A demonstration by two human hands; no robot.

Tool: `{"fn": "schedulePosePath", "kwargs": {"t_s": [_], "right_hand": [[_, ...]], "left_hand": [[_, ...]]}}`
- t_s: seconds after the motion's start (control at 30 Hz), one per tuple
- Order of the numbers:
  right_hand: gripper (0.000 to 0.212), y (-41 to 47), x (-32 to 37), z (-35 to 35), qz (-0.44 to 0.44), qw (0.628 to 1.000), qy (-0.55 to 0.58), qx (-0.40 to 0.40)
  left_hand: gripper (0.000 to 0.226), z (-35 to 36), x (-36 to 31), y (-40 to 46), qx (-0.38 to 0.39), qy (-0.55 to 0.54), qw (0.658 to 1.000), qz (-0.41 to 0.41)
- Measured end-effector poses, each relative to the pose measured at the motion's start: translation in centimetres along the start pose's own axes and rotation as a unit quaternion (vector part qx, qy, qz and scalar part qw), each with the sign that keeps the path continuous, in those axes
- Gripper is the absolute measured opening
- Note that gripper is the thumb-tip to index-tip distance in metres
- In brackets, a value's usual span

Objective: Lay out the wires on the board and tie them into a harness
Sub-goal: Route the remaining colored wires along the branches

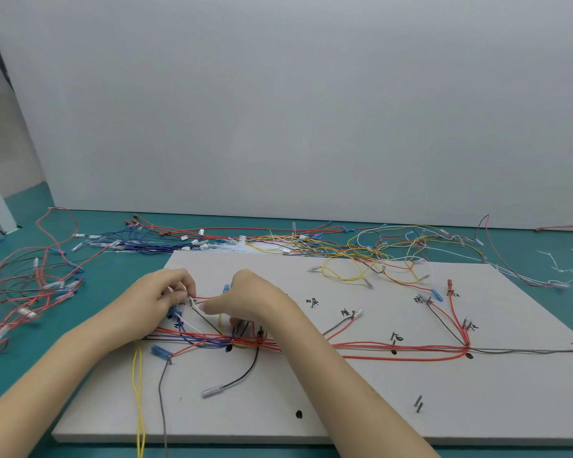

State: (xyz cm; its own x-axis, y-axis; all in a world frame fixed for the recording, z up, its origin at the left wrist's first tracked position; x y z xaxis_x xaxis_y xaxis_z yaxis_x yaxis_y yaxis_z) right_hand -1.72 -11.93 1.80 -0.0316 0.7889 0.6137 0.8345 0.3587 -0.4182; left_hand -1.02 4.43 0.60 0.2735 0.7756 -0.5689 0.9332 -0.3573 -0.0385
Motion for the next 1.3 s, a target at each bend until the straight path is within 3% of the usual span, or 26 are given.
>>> {"fn": "schedulePosePath", "kwargs": {"t_s": [0.23,0.5,0.7,0.93,1.1,1.2,1.3], "right_hand": [[0.051,-0.3,0.2,0.2,0.009,0.999,-0.026,-0.020],[0.042,-0.2,1.1,1.5,0.005,0.990,-0.100,-0.101],[0.040,-0.4,0.8,1.4,0.007,0.990,-0.104,-0.096],[0.046,-2.3,0.8,1.0,-0.031,0.983,-0.117,-0.137],[0.012,-3.8,-0.8,0.6,-0.027,0.992,-0.087,-0.093],[0.014,-5.0,-1.9,-0.1,-0.022,0.996,-0.063,-0.063],[0.022,-6.2,-3.0,-0.6,-0.015,0.999,-0.032,-0.041]], "left_hand": [[0.034,0.3,0.6,0.3,0.022,-0.044,0.999,-0.003],[0.032,0.4,0.3,0.2,0.007,-0.064,0.998,-0.015],[0.036,0.4,-0.4,-0.6,-0.029,-0.052,0.998,-0.013],[0.021,0.5,-0.7,-0.9,-0.048,-0.037,0.998,0.009],[0.017,0.6,-0.5,-0.9,-0.048,0.011,0.999,-0.009],[0.017,0.7,-0.3,-0.9,-0.044,0.009,0.999,-0.024],[0.033,0.5,-0.8,-1.1,-0.050,0.020,0.998,-0.012]]}}
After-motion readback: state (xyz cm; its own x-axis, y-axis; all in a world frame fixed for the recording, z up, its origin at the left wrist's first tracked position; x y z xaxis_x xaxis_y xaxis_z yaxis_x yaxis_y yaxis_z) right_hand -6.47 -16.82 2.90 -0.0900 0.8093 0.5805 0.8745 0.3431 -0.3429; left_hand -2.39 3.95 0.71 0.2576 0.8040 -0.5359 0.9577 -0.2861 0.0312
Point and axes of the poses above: each hand's wrist, its own y-axis towards the middle knuckle, its own z-axis out of the palm, x = y × z, the point moved 6 cm from there along y, towards the middle knuckle, and after that the axes turned 15 degrees about x, right-handed, at the moved point
